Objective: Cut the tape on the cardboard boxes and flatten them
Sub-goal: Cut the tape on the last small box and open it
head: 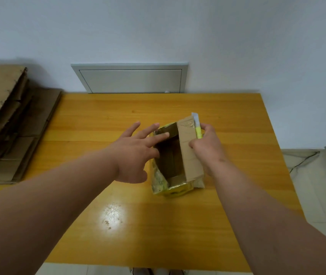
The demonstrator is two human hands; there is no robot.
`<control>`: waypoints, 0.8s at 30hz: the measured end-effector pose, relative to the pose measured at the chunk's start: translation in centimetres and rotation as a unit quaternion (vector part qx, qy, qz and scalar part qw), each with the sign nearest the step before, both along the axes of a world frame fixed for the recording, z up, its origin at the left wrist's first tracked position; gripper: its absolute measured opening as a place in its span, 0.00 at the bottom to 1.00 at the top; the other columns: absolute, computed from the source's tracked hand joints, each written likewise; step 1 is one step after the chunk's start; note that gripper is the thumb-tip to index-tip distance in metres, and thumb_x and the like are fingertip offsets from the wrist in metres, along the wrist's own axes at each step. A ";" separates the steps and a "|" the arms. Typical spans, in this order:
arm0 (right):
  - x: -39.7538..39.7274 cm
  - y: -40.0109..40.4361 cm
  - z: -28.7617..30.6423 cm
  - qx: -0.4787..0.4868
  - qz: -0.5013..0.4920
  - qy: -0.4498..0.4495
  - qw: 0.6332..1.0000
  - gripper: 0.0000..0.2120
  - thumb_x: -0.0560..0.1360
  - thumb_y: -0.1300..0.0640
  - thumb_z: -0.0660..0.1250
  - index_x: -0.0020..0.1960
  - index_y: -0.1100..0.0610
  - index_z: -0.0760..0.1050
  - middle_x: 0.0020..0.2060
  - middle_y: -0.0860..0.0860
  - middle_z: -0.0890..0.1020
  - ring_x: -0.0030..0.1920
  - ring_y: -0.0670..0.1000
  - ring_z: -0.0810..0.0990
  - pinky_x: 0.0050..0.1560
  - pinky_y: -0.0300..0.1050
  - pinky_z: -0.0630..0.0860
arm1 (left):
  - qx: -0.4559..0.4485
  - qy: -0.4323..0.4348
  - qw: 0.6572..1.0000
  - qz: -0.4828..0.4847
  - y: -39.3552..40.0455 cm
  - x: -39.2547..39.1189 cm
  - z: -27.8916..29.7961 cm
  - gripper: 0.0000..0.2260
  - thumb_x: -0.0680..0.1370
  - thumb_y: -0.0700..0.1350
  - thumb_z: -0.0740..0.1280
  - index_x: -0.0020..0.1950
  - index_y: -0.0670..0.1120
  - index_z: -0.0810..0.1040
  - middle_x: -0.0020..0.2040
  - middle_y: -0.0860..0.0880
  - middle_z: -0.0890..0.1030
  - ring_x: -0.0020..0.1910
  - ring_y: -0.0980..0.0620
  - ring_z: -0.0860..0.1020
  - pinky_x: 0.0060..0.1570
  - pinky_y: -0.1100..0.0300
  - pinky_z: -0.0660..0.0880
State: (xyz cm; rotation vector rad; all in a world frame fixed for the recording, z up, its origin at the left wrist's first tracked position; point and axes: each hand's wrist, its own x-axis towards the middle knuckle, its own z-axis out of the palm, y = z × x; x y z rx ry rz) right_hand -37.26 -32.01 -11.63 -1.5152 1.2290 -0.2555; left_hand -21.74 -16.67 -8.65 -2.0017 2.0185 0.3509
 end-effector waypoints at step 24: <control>-10.8 -1.8 -2.8 -0.104 0.060 0.063 0.991 0.12 0.80 0.48 0.62 0.62 0.45 0.77 0.36 0.40 0.74 0.44 0.50 0.81 0.36 0.44 0.73 | 0.067 0.044 0.987 0.139 -7.7 -3.3 -3.6 0.22 0.69 0.69 0.69 0.53 0.57 0.71 0.80 0.55 0.38 0.79 0.45 0.36 0.75 0.35 0.44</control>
